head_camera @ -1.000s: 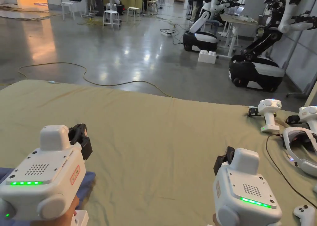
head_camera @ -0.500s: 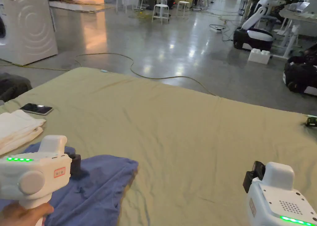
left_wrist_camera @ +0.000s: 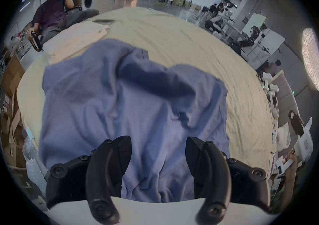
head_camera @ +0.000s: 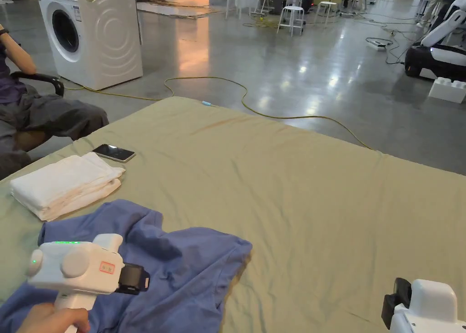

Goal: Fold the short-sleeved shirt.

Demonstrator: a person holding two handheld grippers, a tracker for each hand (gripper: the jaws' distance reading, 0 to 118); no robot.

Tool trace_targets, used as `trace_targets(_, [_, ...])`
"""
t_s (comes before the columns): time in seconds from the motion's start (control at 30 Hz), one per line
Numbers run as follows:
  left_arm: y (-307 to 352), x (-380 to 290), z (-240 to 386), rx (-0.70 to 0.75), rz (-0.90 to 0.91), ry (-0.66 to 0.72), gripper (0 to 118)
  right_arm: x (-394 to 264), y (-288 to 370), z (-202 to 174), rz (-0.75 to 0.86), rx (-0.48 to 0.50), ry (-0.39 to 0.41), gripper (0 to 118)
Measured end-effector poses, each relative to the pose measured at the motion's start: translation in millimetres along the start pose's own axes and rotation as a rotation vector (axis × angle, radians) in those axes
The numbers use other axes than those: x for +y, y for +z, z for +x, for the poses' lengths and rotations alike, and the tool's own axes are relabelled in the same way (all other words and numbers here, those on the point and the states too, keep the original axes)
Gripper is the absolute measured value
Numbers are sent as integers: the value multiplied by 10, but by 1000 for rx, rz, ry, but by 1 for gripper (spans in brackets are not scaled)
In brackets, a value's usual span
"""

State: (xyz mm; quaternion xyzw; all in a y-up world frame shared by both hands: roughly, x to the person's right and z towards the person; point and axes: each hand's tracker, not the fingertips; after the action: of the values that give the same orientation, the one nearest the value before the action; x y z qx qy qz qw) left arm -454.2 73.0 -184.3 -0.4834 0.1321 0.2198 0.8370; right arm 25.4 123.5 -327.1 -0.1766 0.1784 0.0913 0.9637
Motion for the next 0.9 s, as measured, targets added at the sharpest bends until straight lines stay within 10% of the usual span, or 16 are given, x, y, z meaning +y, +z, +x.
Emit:
trace_targets(0.33, [-365,-313,409,233,-71,-99,66,-118,-5,33,-49,-13,-4,0])
trace_targets(0.47, [-313,-422,538,213,-39,-130,6,-131,22,43,-50,-13,-5,0])
trace_targets(0.9, [526,-108,385,104,302,-40,1,-75,161,206,6,-31,-33,0])
